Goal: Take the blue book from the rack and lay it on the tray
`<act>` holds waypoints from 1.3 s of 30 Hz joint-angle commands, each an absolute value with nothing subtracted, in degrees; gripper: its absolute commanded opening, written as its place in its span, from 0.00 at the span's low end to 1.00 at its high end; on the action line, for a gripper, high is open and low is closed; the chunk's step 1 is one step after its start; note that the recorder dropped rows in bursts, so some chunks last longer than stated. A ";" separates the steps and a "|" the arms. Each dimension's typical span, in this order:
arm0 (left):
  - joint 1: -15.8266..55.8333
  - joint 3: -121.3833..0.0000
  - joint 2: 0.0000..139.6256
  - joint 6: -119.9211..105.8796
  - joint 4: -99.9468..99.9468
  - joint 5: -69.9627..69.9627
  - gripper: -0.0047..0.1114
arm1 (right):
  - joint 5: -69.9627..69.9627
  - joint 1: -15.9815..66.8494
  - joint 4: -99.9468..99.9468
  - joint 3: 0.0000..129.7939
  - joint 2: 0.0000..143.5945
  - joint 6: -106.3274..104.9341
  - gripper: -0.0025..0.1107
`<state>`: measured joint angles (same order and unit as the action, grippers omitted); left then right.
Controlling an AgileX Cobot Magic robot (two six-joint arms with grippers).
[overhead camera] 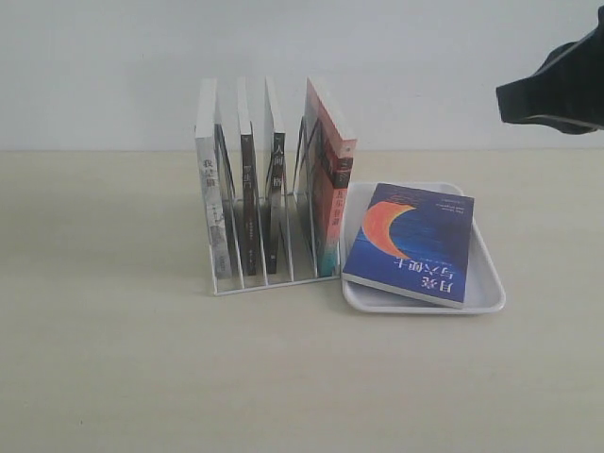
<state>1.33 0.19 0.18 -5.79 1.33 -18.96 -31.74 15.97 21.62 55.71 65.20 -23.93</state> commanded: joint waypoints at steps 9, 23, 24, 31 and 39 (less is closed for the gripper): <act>1.22 0.00 0.00 -6.02 1.46 -18.23 0.08 | -31.10 15.83 21.53 55.40 64.70 -23.89 0.07; 1.22 0.00 0.00 -6.02 1.46 -18.23 0.08 | -29.88 15.83 16.85 55.30 60.21 -24.30 0.07; 1.22 0.00 0.00 -6.02 1.46 -18.23 0.08 | -29.88 15.83 16.10 55.17 58.78 -24.59 0.07; 1.22 0.00 0.00 -6.02 1.46 -18.23 0.08 | -26.50 13.70 9.06 49.21 43.59 -24.47 0.07; 1.22 0.00 0.00 -6.02 1.46 -18.23 0.08 | -18.43 3.95 9.06 28.30 19.01 -23.83 0.07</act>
